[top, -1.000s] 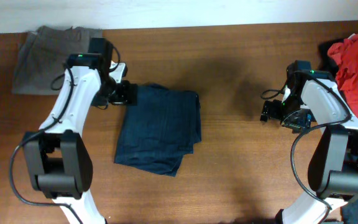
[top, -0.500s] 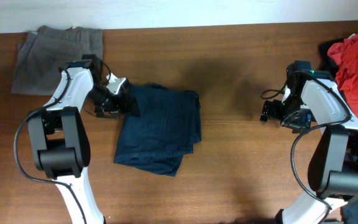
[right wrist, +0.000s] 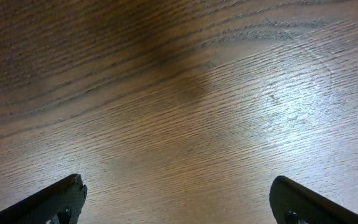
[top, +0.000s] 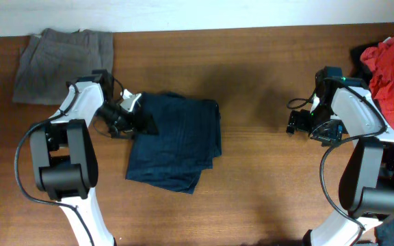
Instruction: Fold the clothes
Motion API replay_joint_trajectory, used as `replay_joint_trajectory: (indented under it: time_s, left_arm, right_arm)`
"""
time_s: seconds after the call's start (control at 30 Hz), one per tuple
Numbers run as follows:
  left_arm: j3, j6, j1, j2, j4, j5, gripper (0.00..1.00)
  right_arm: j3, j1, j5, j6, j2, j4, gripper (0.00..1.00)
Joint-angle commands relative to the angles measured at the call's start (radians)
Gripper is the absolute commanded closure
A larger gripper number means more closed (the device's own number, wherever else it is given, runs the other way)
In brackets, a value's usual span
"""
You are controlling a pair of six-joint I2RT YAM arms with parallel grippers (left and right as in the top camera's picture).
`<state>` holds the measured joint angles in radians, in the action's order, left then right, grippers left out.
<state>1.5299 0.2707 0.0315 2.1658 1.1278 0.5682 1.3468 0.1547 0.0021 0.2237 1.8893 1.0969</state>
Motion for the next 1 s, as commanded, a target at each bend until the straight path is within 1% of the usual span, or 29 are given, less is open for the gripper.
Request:
replay_joint_trajectory:
  time_s: [0.0,0.1,0.13,0.2,0.27,0.3,0.37,0.43,0.47,0.6,0.7,0.77,0.8,0.83,0.87,0.9,0.97]
  left_arm:
    - [-0.098,0.039,-0.013,0.052,-0.022,0.039,0.02]
    - [-0.132,0.038,-0.029,0.052,-0.039,0.039,0.02]
    - [-0.144,0.038,-0.036,0.052,-0.052,0.039,0.03]
    - [-0.161,0.037,-0.044,0.052,-0.077,0.039,0.11]
    - [-0.175,0.023,-0.052,0.052,-0.102,0.039,0.30]
    - [-0.177,0.010,-0.055,0.052,-0.114,0.039,0.37]
    - [-0.179,0.003,-0.057,0.052,-0.129,0.039,0.45]
    - [-0.179,0.003,-0.057,0.052,-0.138,0.039,0.57]
    - [-0.179,0.003,-0.057,0.052,-0.143,0.039,0.61]
    - [-0.179,0.003,-0.057,0.052,-0.170,0.039,0.72]
    - [-0.178,-0.047,-0.057,0.052,-0.201,0.039,0.81]
    - [-0.167,-0.053,-0.057,0.052,-0.224,0.039,0.84]
    - [-0.158,-0.053,-0.057,0.052,-0.238,0.039,0.84]
    - [-0.146,-0.053,-0.057,0.052,-0.248,0.038,0.87]
    - [-0.133,-0.053,-0.057,0.052,-0.257,0.039,0.92]
    - [-0.116,-0.053,-0.056,0.052,-0.264,0.039,0.94]
    - [-0.069,-0.053,-0.055,0.052,-0.279,0.038,0.96]
  right_arm:
    - [0.014,0.003,-0.001,-0.006,-0.028,0.003,0.01]
    - [0.014,0.003,-0.002,-0.006,-0.028,0.003,0.01]
    - [0.014,0.003,-0.002,-0.006,-0.028,0.003,0.01]
    - [0.014,0.003,-0.002,-0.006,-0.028,0.003,0.01]
    - [0.014,0.003,-0.002,-0.006,-0.028,0.003,0.01]
    - [0.014,0.003,-0.002,-0.006,-0.028,0.003,0.01]
    - [0.014,0.003,-0.002,-0.006,-0.028,0.003,0.01]
    - [0.014,0.003,-0.002,-0.006,-0.028,0.003,0.01]
    - [0.014,0.003,-0.002,-0.006,-0.028,0.003,0.01]
    - [0.014,0.003,-0.002,-0.006,-0.028,0.003,0.01]
    - [0.014,0.003,-0.002,-0.006,-0.028,0.003,0.01]
    - [0.014,0.003,-0.002,-0.006,-0.028,0.003,0.01]
    - [0.014,0.003,-0.002,-0.006,-0.028,0.003,0.01]
    - [0.014,0.003,-0.002,-0.006,-0.028,0.003,0.01]
    - [0.014,0.003,-0.001,-0.006,-0.028,0.003,0.01]
    - [0.014,0.003,-0.002,-0.006,-0.028,0.003,0.01]
    - [0.014,0.003,-0.002,-0.006,-0.028,0.003,0.01]
